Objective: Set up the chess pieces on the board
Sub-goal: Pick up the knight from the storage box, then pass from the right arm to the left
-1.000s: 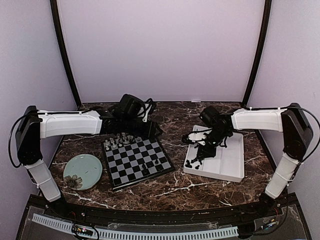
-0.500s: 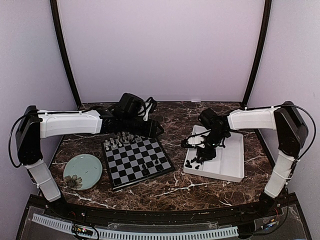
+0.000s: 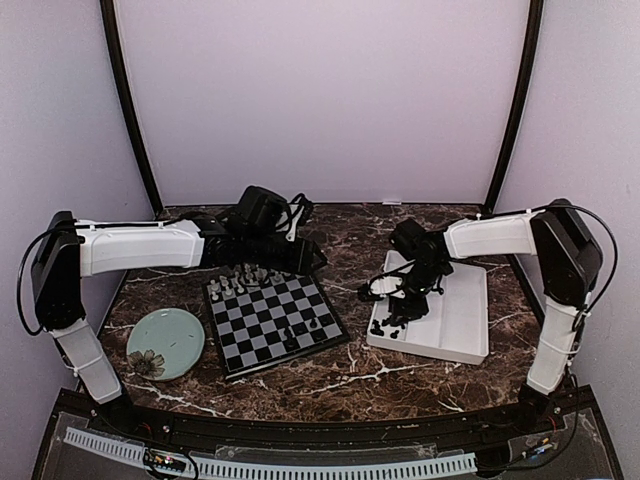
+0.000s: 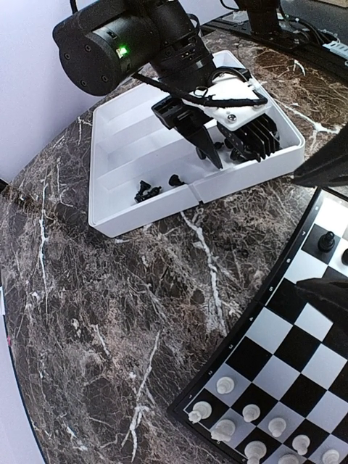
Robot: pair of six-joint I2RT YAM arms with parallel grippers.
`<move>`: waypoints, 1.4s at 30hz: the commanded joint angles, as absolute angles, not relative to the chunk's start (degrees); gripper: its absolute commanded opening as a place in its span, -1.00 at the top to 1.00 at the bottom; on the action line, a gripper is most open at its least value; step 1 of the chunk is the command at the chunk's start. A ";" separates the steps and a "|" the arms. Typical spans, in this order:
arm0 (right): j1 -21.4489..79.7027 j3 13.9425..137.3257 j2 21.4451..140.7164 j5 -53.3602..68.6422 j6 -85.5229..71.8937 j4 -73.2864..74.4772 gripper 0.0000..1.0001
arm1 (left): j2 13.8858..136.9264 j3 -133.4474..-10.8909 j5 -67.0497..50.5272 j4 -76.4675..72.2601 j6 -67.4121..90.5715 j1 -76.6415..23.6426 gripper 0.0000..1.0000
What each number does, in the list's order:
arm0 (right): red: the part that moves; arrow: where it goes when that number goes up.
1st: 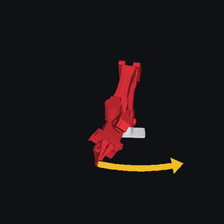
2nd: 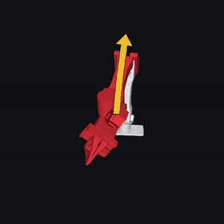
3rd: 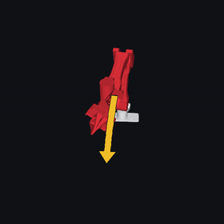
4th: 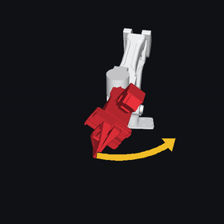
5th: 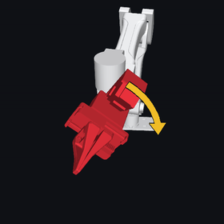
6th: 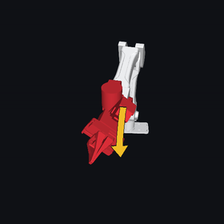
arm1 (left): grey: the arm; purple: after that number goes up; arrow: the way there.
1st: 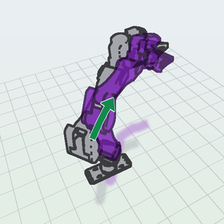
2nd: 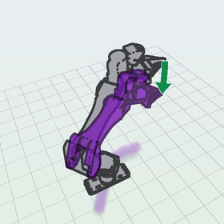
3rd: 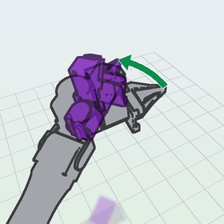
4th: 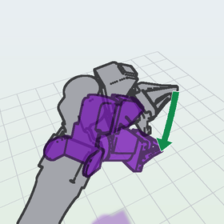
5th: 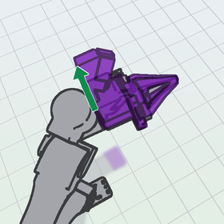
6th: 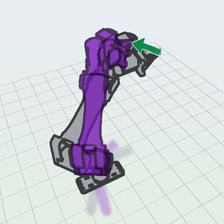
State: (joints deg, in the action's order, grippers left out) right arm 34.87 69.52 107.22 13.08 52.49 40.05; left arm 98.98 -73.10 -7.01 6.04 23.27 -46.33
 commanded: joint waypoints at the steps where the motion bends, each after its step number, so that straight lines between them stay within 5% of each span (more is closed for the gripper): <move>1: 35.63 71.01 108.71 14.41 55.21 42.40 0.21 | 95.97 -72.58 -6.67 6.10 23.72 -46.05 0.12; 16: 34.99 67.87 102.08 16.57 51.92 42.77 0.59 | 97.92 -73.46 -8.66 4.17 25.60 -46.08 0.13; 42: 29.16 74.78 92.10 27.50 27.87 29.65 0.58 | 111.29 -80.43 -33.31 -21.31 48.58 -46.05 0.12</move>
